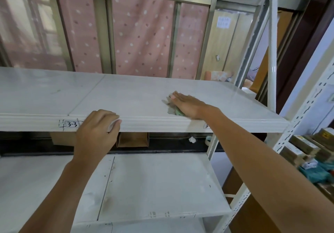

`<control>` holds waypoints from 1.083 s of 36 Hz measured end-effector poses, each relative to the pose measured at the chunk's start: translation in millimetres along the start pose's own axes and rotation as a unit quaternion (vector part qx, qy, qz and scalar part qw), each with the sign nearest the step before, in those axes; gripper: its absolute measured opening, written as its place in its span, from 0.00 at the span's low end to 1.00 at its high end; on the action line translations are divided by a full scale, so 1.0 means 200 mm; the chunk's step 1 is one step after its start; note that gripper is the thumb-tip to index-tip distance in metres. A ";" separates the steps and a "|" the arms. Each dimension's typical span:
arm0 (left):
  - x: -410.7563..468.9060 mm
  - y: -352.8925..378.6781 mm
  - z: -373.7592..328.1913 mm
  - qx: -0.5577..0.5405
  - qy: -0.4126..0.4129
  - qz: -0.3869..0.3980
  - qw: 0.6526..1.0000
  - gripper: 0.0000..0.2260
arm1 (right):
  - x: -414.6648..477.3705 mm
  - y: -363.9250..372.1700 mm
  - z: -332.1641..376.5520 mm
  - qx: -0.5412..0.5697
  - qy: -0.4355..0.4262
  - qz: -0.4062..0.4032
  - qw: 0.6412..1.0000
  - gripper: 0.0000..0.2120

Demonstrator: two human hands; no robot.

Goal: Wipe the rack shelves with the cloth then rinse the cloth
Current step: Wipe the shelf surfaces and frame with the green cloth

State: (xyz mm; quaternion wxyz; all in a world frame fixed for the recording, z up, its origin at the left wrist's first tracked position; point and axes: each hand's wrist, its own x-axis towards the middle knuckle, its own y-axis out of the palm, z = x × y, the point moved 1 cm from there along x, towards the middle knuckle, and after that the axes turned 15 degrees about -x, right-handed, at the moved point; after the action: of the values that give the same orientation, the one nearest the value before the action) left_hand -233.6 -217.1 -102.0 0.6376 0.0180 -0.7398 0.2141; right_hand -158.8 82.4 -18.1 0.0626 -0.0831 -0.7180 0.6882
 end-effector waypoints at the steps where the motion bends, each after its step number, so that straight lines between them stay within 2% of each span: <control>1: 0.00 0.00 0.00 -0.011 -0.013 0.003 1.000 0.05 | -0.01 -0.01 0.00 0.008 -0.005 0.004 1.000 0.31; 9: -0.04 -0.04 -0.02 -0.037 -0.030 -0.006 0.999 0.06 | 0.01 -0.02 0.10 0.025 -0.067 0.004 0.997 0.30; 15: -0.10 -0.16 0.05 0.019 -0.046 -0.008 0.999 0.07 | 0.17 -0.01 0.48 0.036 -0.140 0.013 0.989 0.34; 21: -0.14 -0.35 0.21 0.093 -0.082 -0.007 0.992 0.07 | 0.27 -0.04 0.93 -0.014 -0.230 0.008 0.973 0.30; 26: -0.13 -0.47 0.40 0.138 -0.123 -0.003 0.983 0.07 | 0.27 -0.04 1.19 -0.046 -0.271 -0.020 0.961 0.29; 27: -0.13 -0.50 0.44 0.144 -0.113 0.002 0.983 0.08 | 0.27 -0.03 1.22 -0.049 -0.274 -0.033 0.960 0.30; 29: -0.14 -0.53 0.51 0.175 -0.022 0.047 0.983 0.03 | 0.26 -0.01 1.27 -0.059 -0.274 -0.064 0.958 0.29; 31: -0.13 -0.55 0.56 0.196 0.031 0.066 0.978 0.13 | 0.22 0.01 1.35 -0.063 -0.277 -0.101 0.953 0.27; 33: -0.12 -0.55 0.57 0.163 -0.049 0.022 0.985 0.13 | 0.15 0.02 1.44 -0.031 -0.296 -0.143 0.944 0.25; 35: -0.13 -0.56 0.58 0.116 -0.140 -0.009 0.983 0.11 | 0.07 0.04 1.50 0.040 -0.321 -0.151 0.934 0.22; 37: -0.12 -0.59 0.58 0.081 -0.155 0.016 0.984 0.11 | 0.01 0.07 1.50 0.093 -0.334 -0.133 0.929 0.20; 39: -0.10 -0.62 0.58 0.049 -0.190 0.054 0.979 0.09 | -0.05 0.11 1.46 0.097 -0.339 -0.122 0.928 0.19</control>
State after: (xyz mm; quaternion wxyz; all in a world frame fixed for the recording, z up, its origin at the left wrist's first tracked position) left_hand -300.8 -374.1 -95.2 0.4717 0.0499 -0.8356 0.2770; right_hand -207.2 -205.1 -52.5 -0.0934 0.2505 -0.6310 0.7283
